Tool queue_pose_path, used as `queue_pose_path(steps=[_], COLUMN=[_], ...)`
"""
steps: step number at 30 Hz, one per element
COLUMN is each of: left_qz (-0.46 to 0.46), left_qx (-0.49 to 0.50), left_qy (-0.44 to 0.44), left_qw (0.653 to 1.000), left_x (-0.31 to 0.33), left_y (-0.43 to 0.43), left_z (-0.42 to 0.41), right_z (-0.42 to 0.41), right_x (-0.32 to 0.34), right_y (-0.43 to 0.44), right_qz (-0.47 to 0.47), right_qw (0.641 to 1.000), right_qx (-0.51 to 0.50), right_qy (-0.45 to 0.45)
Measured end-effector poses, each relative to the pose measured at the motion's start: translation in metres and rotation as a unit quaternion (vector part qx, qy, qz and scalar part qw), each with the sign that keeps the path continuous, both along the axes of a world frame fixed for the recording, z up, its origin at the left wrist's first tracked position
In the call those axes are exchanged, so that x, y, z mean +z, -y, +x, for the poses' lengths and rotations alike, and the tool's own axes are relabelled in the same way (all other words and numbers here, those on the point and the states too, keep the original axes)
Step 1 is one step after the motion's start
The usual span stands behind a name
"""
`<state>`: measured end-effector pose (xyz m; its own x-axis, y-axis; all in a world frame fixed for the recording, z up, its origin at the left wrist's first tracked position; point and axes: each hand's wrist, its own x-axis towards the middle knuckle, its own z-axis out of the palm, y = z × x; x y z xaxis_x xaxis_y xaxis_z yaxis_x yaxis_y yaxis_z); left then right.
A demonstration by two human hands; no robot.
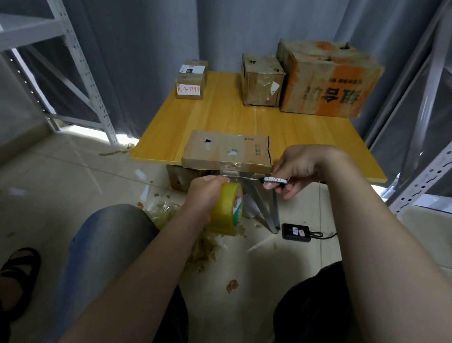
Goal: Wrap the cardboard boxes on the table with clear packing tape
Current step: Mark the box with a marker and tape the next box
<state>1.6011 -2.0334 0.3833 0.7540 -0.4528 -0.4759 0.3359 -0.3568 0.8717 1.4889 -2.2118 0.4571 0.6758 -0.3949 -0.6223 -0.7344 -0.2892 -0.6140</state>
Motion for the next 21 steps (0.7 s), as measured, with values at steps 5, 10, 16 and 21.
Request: queue_pose_path(steps=[5,10,16,21], left_qz=[0.004,0.010,0.008,-0.001], left_qx=[0.001,-0.003,0.006,0.018], left_qy=[-0.002,-0.007,-0.010,-0.009], left_qw=[1.000,1.000,1.000,1.000], left_x=[0.0016,0.0033,0.0034,0.0020], left_y=[-0.0001,0.0001,0.0008,0.0021], left_z=[-0.0013,-0.0017,-0.0027,-0.0040], right_z=[-0.0003,-0.0011,-0.0018,-0.0005], right_x=[-0.0033,-0.0046,-0.0043,-0.0014], right_y=[0.0009,0.0049,0.0022,-0.0029], right_qz=[0.005,0.005,-0.005,-0.013], right_qw=[1.000,1.000,0.999,1.000], right_qx=[-0.004,-0.002,-0.003,0.001], right_qy=[0.019,0.028,0.032,0.029])
